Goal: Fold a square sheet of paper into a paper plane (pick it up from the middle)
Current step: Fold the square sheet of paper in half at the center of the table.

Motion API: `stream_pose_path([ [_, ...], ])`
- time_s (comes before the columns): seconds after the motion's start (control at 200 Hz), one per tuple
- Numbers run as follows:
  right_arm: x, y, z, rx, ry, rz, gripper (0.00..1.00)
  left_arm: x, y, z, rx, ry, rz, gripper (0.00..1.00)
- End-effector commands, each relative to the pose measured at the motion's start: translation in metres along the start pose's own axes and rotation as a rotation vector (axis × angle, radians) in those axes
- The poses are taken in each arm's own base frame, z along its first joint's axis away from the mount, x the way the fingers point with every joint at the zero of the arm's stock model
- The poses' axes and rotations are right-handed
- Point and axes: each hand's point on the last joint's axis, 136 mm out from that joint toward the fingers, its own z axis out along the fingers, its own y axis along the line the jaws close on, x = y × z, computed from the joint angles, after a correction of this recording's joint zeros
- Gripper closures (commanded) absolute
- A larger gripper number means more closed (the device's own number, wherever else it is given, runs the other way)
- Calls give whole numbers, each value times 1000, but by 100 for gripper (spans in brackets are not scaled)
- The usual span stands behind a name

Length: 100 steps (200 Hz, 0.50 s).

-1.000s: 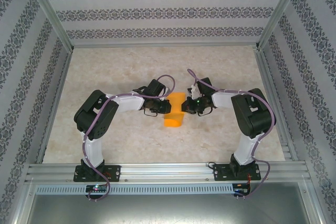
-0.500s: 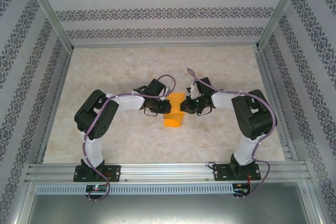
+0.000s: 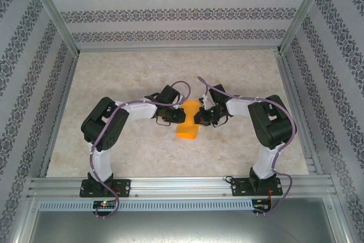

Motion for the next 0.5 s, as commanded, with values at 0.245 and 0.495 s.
stream_pose_path([
  [0.245, 52, -28, -10, 129, 95, 48, 100, 71, 54, 17, -182, 247, -54, 83],
  [0.495, 28, 0, -24, 42, -39, 58, 100, 71, 54, 18, -175, 248, -53, 83],
])
